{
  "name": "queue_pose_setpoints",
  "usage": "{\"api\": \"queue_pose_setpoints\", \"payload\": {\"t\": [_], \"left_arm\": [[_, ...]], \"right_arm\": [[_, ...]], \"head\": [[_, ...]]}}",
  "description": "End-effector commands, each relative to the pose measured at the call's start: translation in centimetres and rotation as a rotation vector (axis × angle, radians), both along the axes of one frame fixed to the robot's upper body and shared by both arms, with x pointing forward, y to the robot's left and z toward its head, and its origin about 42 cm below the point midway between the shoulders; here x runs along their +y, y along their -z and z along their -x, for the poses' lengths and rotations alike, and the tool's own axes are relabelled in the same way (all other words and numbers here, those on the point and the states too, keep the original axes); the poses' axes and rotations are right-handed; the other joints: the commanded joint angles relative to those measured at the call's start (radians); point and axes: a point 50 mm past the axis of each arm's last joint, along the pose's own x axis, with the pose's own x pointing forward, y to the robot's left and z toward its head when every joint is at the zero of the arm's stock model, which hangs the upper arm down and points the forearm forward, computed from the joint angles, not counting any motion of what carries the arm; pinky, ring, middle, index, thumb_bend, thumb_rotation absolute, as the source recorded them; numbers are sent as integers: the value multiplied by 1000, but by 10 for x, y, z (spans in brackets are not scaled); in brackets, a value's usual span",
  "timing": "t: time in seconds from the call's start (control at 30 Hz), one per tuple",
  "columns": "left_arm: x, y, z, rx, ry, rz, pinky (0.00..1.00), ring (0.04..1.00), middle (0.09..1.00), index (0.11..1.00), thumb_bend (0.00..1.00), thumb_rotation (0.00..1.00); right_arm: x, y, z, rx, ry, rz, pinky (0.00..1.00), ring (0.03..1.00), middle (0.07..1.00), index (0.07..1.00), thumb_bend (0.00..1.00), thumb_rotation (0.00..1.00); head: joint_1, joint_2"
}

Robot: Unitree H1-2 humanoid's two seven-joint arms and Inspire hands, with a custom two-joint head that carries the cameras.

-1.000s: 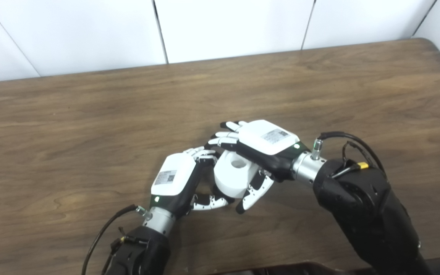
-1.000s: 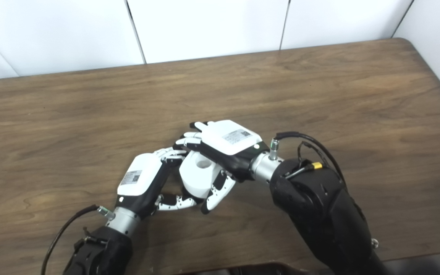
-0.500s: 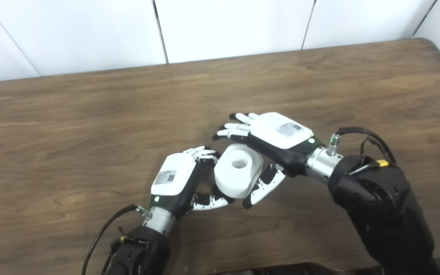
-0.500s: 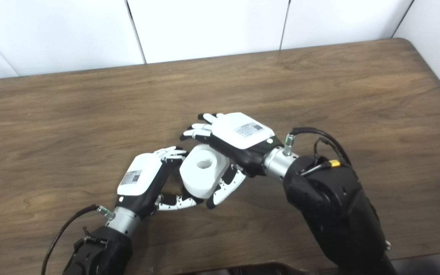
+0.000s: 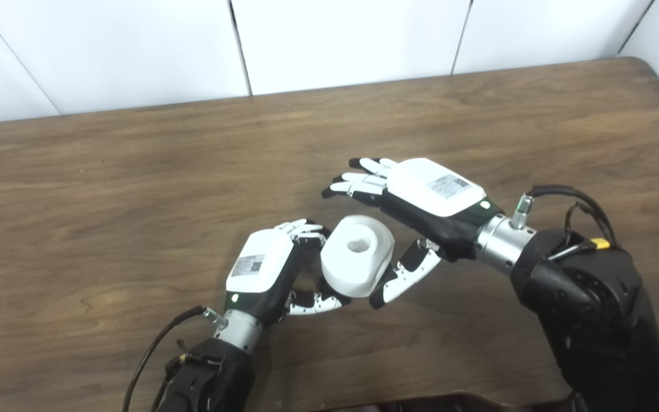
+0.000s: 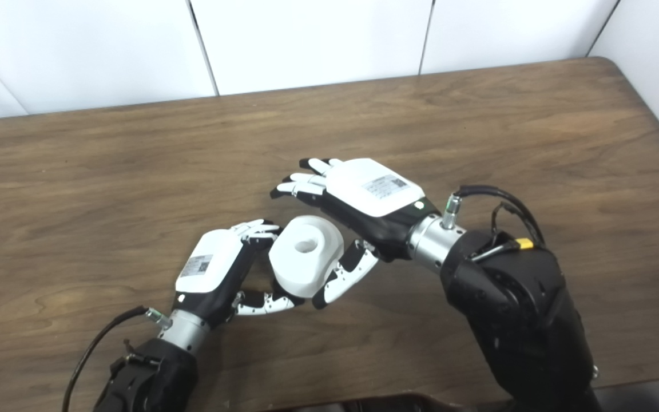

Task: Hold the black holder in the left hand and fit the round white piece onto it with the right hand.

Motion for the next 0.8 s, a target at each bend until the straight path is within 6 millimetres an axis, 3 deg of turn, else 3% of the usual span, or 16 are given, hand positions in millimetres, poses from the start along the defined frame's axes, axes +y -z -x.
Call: {"api": "queue_pose_setpoints", "payload": {"t": [0.0, 0.37, 0.77], "left_arm": [[6, 11, 5, 78, -16, -46, 850, 865, 783, 487, 519, 50], [6, 8, 5, 84, -20, -47, 850, 862, 781, 488, 519, 50], [11, 1, 5, 112, -41, -61, 819, 848, 781, 495, 520, 66]], "right_arm": [[-1, -19, 4, -79, -16, -16, 1000, 1000, 931, 893, 973, 346], [-8, -38, 9, -90, -7, -14, 1000, 1000, 937, 912, 985, 348], [-11, -41, 8, -74, 5, -6, 1000, 1000, 949, 922, 980, 331]], "head": [[-1, 1], [7, 11], [9, 14]]}}
